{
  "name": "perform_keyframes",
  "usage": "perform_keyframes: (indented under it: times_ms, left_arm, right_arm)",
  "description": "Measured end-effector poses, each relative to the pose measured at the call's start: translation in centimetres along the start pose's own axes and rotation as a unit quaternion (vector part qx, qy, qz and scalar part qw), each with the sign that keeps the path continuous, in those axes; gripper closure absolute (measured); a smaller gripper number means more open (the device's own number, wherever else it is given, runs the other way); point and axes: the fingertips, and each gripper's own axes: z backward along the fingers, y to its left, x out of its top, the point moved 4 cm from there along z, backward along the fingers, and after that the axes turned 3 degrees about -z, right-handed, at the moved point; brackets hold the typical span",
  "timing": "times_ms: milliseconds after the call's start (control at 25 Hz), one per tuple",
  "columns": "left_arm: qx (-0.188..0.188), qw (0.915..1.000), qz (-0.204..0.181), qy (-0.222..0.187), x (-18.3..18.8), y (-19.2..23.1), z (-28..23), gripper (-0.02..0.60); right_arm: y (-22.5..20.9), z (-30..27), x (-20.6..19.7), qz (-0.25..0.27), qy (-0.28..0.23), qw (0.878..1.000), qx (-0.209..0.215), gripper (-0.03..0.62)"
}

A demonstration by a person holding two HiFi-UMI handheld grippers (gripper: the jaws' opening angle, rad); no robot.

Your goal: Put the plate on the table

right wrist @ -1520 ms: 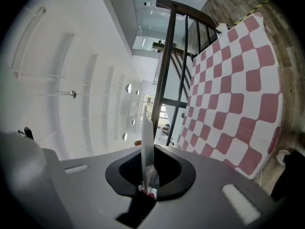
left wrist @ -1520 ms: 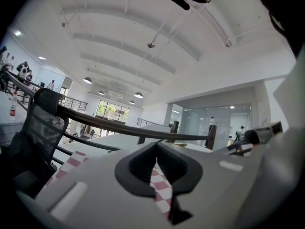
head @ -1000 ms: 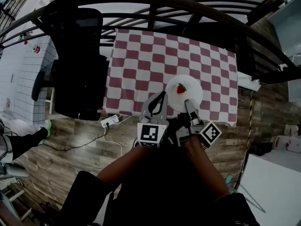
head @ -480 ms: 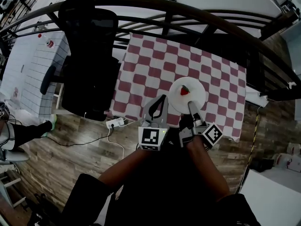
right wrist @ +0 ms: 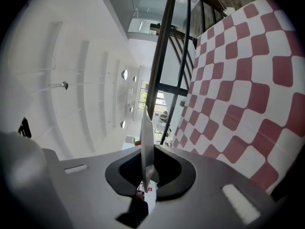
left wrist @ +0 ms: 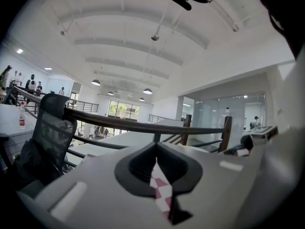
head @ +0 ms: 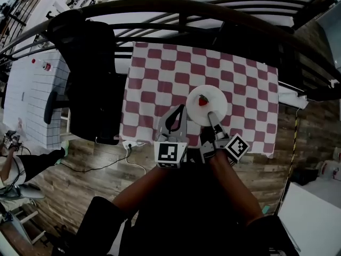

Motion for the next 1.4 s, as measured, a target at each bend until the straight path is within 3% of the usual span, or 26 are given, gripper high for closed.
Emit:
perform_keyframes:
  times_ms: [280,760,880,1000,1160,1240,1400]
  left_arm:
    - [-0.009,0.9995,-0.003,0.032,-0.8,-0.6,-4.4,0.572]
    - [0.005,0.9982,-0.015,0.057,-2.1,-0.1,-9.7,0.572]
    - [0.008,0.9977,-0.019,0.064,-2.4,-0.1,-10.6,0.571]
    - [0.012,0.9974,-0.011,0.070,-2.9,-0.4,-11.3,0.571]
    - [0.009,0.9950,-0.050,0.086,-3.2,-0.9,-12.3,0.571]
    - [0.008,0.9958,-0.040,0.082,-3.2,-1.2,-12.9,0.571]
    - [0.009,0.9965,-0.015,0.082,-3.5,-1.4,-13.7,0.572]
  right_arm:
    - [-2.4,-3.0,3.8,0.044,0.002,0.999,-0.011,0.574]
    - [-9.7,-6.4,7.8,0.028,0.026,0.999,-0.020,0.574]
    - [-11.0,-7.4,8.3,0.002,0.026,1.000,-0.003,0.573]
    - [-13.2,-7.9,9.1,0.019,0.037,0.999,-0.028,0.574]
    - [-15.1,-8.9,9.9,0.032,0.048,0.998,-0.033,0.574]
    - [-16.3,-9.1,10.1,0.025,0.050,0.997,-0.058,0.574]
    - [-17.9,-10.0,10.2,0.010,0.056,0.996,-0.067,0.574]
